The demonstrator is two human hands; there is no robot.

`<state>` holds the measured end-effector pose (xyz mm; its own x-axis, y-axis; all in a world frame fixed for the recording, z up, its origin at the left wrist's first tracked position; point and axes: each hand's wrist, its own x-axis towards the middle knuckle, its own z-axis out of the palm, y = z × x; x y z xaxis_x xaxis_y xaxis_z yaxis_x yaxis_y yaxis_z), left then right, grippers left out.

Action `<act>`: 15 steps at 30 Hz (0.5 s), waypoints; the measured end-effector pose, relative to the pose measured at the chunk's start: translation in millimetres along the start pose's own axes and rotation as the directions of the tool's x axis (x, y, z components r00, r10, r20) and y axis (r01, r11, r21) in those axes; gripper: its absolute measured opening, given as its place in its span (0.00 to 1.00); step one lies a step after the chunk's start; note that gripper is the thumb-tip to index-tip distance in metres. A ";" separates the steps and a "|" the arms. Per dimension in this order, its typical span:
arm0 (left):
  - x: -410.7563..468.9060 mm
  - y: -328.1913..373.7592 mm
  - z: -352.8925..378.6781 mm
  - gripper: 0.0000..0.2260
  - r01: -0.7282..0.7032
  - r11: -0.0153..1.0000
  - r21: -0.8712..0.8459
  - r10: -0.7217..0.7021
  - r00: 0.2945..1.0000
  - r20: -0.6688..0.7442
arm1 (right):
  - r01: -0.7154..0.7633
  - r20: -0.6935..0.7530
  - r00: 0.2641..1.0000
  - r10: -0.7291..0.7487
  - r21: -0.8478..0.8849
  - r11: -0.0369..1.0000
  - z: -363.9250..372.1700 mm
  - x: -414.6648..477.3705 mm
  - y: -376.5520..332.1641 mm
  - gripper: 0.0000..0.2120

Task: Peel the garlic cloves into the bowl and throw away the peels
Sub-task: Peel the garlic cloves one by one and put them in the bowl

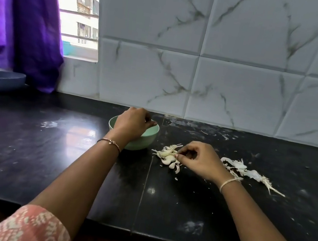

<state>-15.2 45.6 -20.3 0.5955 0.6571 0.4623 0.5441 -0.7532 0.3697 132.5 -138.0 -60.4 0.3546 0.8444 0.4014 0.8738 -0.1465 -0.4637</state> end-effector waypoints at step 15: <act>-9.4 43.7 20.4 0.07 -0.057 0.795 -0.604 0.115 0.992 0.057 | -0.132 -0.048 0.986 0.161 0.370 0.920 3.7 2.8 -25.7 0.04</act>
<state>15.1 7.1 -25.0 0.6871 0.5668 0.4547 0.0416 -0.6554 0.7542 109.8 -130.0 -50.2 0.5060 0.7843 0.3588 0.6337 -0.0559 -0.7715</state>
